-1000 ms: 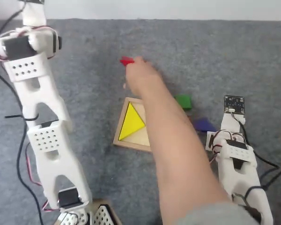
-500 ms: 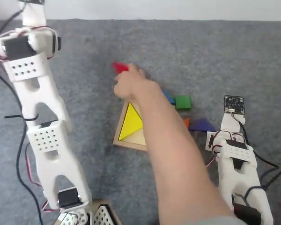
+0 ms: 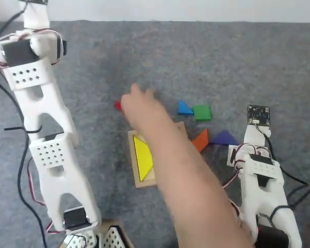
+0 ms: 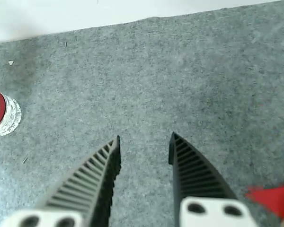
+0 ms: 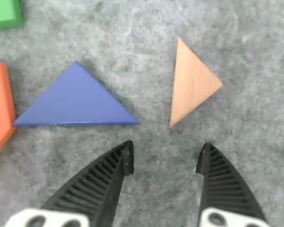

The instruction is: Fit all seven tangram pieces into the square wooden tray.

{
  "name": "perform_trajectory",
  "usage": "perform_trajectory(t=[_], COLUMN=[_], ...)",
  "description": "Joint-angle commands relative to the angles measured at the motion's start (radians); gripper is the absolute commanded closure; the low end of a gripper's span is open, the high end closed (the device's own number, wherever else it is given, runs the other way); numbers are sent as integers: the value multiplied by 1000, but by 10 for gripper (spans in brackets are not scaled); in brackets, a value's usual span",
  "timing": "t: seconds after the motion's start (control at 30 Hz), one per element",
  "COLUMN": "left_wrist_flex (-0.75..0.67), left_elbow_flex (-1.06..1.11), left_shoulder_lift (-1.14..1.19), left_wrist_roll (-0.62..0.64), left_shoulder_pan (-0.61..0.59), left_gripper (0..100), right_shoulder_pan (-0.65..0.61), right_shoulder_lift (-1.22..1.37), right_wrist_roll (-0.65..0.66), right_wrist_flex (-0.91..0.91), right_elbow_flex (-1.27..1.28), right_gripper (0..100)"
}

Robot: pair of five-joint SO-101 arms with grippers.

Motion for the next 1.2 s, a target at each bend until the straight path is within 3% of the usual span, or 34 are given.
perform_trajectory(t=[0.0,1.17], left_wrist_flex=[21,20], left_elbow_flex=[-10,-10], left_shoulder_lift=[-101,-123], left_wrist_roll=[-8,-8], left_shoulder_pan=[3,-23], left_gripper=[834,834], right_shoulder_pan=[4,4], right_shoulder_lift=[-36,-36], right_wrist_roll=[3,3], right_wrist_flex=[-18,-18], right_elbow_flex=[-6,-6], right_gripper=[760,760])
